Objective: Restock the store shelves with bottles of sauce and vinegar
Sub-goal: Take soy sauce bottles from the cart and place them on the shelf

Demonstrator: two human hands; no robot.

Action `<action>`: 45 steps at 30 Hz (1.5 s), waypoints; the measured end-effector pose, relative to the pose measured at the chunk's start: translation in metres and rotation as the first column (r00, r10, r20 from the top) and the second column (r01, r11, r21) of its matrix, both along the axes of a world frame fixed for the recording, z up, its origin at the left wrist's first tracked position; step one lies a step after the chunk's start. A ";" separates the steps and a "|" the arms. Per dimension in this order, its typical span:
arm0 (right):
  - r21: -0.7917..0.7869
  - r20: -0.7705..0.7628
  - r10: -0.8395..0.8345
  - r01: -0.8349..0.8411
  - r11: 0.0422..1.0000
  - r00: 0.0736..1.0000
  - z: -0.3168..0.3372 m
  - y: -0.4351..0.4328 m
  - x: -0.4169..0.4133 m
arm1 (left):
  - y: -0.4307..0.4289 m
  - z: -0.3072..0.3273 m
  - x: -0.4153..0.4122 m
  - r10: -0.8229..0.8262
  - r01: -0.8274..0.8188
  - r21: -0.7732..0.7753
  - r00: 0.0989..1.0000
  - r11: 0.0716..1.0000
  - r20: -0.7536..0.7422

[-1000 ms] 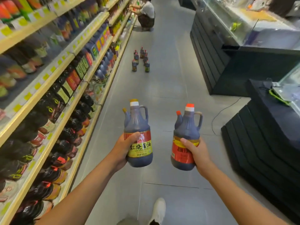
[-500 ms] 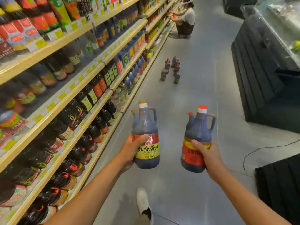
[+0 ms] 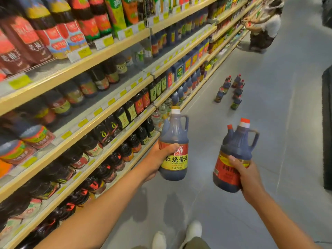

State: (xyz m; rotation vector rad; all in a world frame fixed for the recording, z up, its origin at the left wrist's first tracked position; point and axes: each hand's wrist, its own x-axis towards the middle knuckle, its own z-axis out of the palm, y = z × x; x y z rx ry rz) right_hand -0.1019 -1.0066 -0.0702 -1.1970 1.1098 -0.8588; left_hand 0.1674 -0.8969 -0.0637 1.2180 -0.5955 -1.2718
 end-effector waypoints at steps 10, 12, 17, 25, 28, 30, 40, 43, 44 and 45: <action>0.026 0.015 0.358 -0.358 0.933 0.934 0.000 -0.134 0.105 | -0.046 0.003 0.055 0.373 -0.373 0.027 0.928 0.928 -0.001; 0.019 0.020 0.428 -0.428 0.903 0.904 0.003 -0.151 0.128 | -0.046 0.007 0.062 0.447 -0.447 0.029 0.895 0.894 0.001; 0.014 0.027 0.591 -0.591 0.806 0.806 0.006 -0.169 0.187 | -0.023 0.007 0.079 0.588 -0.588 0.025 0.809 0.809 -0.009; 0.014 0.059 0.779 -0.781 0.624 0.624 0.004 -0.138 0.298 | 0.041 -0.006 0.122 0.750 -0.749 0.088 0.661 0.656 0.034; 0.015 0.070 0.811 -0.813 0.582 0.581 0.001 -0.118 0.337 | 0.062 -0.008 0.139 0.776 -0.775 0.066 0.631 0.628 0.020; 0.019 0.068 0.832 -0.835 0.551 0.551 0.000 -0.104 0.361 | 0.074 -0.009 0.153 0.804 -0.803 0.069 0.594 0.592 0.022; 0.142 0.068 0.932 -0.929 0.343 0.355 -0.004 -0.058 0.458 | 0.118 -0.021 0.212 0.798 -0.799 0.059 0.600 0.598 0.044; 0.227 0.061 0.949 -0.930 0.289 0.310 -0.006 -0.047 0.479 | 0.124 -0.022 0.223 0.810 -0.811 0.077 0.584 0.580 0.052; 0.242 0.042 0.956 -0.931 0.274 0.292 -0.007 -0.044 0.487 | 0.126 -0.023 0.226 0.809 -0.810 0.068 0.585 0.582 0.055; 0.254 0.021 0.962 -0.932 0.258 0.272 -0.010 -0.041 0.495 | 0.128 -0.024 0.228 0.806 -0.808 0.057 0.588 0.586 0.058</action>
